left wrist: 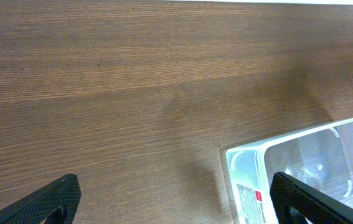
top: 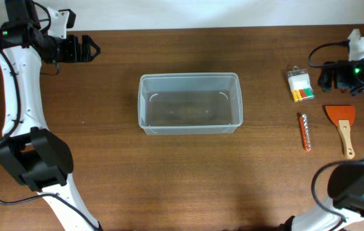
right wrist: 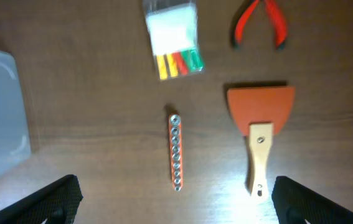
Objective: Pack container
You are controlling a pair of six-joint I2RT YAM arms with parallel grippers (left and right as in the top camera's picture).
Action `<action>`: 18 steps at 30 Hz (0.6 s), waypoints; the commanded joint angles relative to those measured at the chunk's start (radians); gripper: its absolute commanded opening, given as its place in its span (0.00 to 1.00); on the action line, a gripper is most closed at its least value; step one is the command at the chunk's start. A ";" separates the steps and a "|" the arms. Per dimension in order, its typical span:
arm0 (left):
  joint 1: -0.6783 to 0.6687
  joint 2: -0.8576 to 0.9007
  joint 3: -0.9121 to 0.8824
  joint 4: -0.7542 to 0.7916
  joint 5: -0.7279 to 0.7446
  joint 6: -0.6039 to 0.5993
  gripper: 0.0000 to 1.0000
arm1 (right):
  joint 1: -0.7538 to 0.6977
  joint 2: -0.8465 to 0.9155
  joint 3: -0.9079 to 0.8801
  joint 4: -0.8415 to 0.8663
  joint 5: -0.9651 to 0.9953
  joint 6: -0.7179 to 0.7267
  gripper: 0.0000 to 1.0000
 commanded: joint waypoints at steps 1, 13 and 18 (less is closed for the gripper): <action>0.003 -0.002 0.016 0.002 0.000 -0.009 0.99 | 0.011 0.052 -0.003 -0.045 -0.005 -0.014 0.99; 0.003 -0.002 0.016 0.002 0.000 -0.009 0.99 | 0.017 0.144 -0.003 -0.116 0.063 -0.079 0.99; 0.003 -0.002 0.016 0.002 0.000 -0.009 0.99 | 0.017 0.185 -0.003 -0.037 0.056 -0.179 0.99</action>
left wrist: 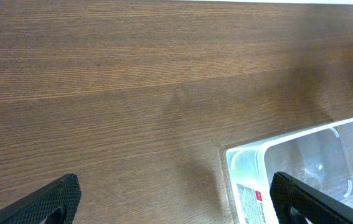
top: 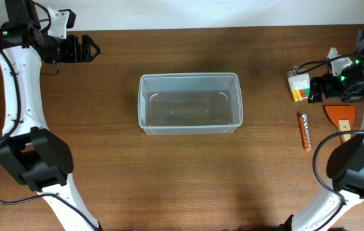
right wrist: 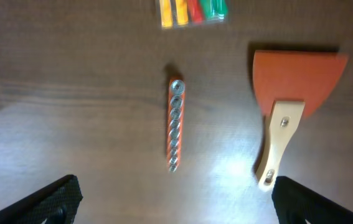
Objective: Pack container
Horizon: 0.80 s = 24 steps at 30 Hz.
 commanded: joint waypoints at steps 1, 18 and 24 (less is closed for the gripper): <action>0.003 -0.002 0.016 0.002 0.000 -0.009 0.99 | 0.006 0.043 -0.002 0.050 -0.013 -0.073 0.99; 0.003 -0.001 0.016 0.002 0.000 -0.009 0.99 | 0.103 0.111 -0.001 0.230 0.017 0.151 0.99; 0.003 -0.001 0.016 0.002 0.000 -0.009 0.99 | 0.089 0.119 0.000 0.301 0.000 0.177 0.99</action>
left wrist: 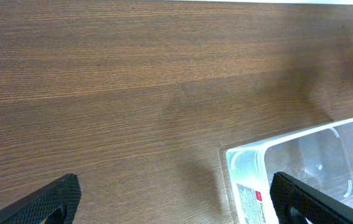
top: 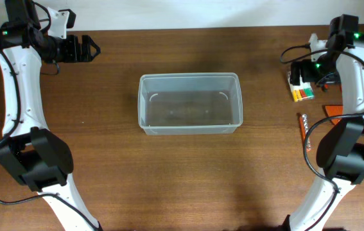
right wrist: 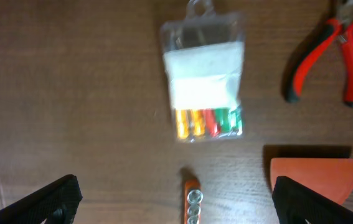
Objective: Pack container
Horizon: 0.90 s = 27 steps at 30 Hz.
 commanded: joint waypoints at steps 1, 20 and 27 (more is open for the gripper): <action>0.003 -0.001 0.016 0.002 0.000 -0.009 0.99 | -0.011 0.018 0.000 0.006 0.006 0.001 0.99; 0.003 -0.001 0.016 0.002 0.000 -0.009 0.99 | 0.003 0.068 0.000 0.101 -0.029 -0.122 0.99; 0.003 -0.001 0.016 0.002 0.000 -0.009 0.99 | 0.003 0.080 -0.001 0.167 -0.029 -0.121 0.99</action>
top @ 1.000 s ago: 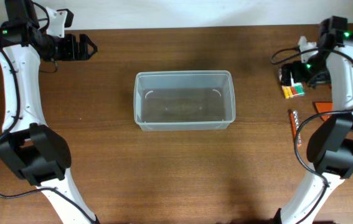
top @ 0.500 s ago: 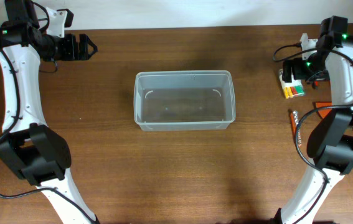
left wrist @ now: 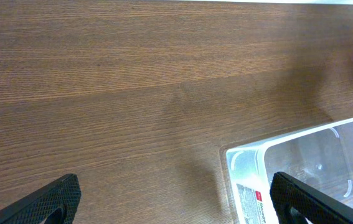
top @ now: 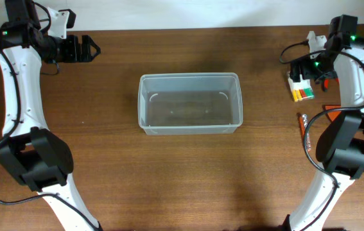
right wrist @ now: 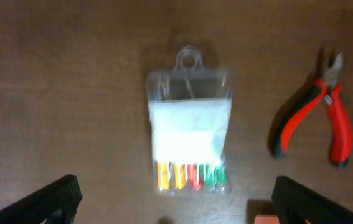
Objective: Pack container
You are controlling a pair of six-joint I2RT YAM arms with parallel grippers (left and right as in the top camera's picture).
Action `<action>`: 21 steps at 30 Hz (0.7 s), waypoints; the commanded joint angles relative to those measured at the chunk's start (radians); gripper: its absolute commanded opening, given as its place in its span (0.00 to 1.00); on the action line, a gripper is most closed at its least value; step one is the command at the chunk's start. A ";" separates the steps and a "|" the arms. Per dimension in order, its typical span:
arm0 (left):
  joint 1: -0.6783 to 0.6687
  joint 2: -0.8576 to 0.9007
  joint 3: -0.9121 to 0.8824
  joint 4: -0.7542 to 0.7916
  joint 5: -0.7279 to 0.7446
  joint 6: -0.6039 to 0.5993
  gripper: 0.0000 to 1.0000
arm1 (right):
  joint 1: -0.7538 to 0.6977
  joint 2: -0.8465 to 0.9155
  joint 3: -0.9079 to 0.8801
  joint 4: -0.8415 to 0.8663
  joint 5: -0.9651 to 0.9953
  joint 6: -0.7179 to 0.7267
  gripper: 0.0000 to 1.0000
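Observation:
The clear plastic container (top: 189,102) stands empty at mid-table; one corner of the container (left wrist: 301,168) shows in the left wrist view. At the far right lies a clear pack of coloured pieces (top: 300,86). My right gripper (top: 305,69) hangs open above it, and in the right wrist view the pack (right wrist: 190,134) lies between and ahead of the spread fingers of the right gripper (right wrist: 175,202). My left gripper (top: 82,48) is open at the far left, and in the left wrist view the gripper (left wrist: 173,202) holds nothing.
Red-handled pliers (right wrist: 325,121) lie right of the pack. An orange bit holder (top: 302,120) and an orange scraper (top: 331,108) lie nearer the front, partly hidden by the right arm. A corner of the scraper (right wrist: 266,219) shows at the wrist view's bottom edge.
My right gripper has shifted slightly toward the table's far edge. The pack now sits centred in its view and the bit holder has dropped out of it. The left arm has not moved.
My right gripper, open throughout, was high over the pack, bit holder, scraper and pliers. It then stood over the bit holder and scraper, then over the pack, where it remains. The left gripper stayed open at the far left.

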 commanded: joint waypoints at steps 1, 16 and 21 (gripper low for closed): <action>0.003 -0.001 0.016 0.002 0.000 -0.009 0.99 | 0.008 0.023 -0.001 0.026 -0.009 -0.012 0.99; 0.003 -0.001 0.016 0.002 0.000 -0.009 0.99 | 0.007 0.039 -0.001 -0.453 -0.005 0.044 0.99; 0.003 -0.001 0.016 0.002 0.000 -0.009 0.99 | 0.002 0.039 -0.001 -0.547 -0.006 0.099 0.99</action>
